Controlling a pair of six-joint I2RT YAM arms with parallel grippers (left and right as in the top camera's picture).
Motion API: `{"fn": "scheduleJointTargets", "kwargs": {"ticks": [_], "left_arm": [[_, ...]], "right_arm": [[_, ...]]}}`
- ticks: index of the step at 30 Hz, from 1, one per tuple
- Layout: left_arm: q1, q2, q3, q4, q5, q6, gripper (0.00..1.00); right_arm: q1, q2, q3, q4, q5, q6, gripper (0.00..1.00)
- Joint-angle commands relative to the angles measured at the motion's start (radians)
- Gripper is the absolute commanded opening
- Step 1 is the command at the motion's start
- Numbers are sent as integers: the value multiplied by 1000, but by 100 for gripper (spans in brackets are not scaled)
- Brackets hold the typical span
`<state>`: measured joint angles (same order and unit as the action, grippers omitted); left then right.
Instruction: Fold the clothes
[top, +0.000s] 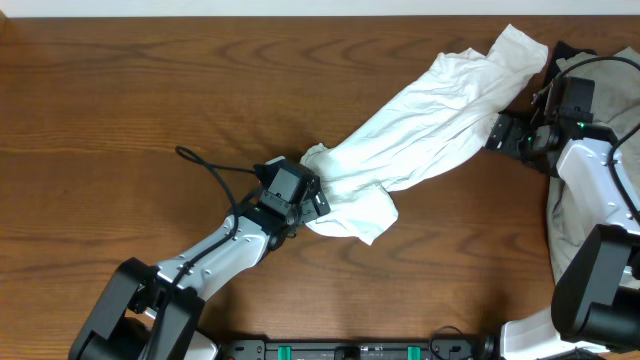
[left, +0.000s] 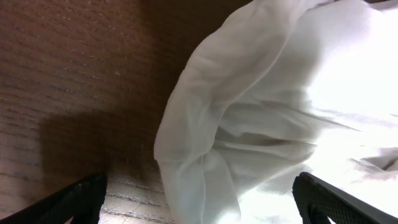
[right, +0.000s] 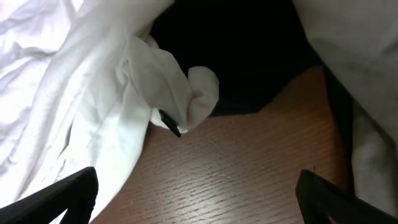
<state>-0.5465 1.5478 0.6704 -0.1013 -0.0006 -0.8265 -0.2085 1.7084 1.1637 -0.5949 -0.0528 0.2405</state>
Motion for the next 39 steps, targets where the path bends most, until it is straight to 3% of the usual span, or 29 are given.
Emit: {"fn": "scheduleJointTargets", "kwargs": {"ticks": [1, 10, 14, 26, 34, 39], "left_arm": [[-3, 15, 14, -6, -8, -14, 98], [-3, 16, 14, -5, -8, -14, 98], [-3, 16, 14, -5, -8, -14, 98], [-3, 16, 14, -5, -8, -18, 98], [-3, 16, 14, -5, -8, -18, 98], [-3, 16, 14, -5, -8, -18, 98]], "right_arm": [[-11, -2, 1, 29, 11, -13, 99], [-61, 9, 2, 114, 0, -105, 99], [-93, 58, 2, 130, -100, -225, 99], [-105, 239, 2, 216, -345, -355, 91], [-105, 238, 3, 246, -361, -362, 71], [-105, 238, 3, 259, -371, -361, 48]]}}
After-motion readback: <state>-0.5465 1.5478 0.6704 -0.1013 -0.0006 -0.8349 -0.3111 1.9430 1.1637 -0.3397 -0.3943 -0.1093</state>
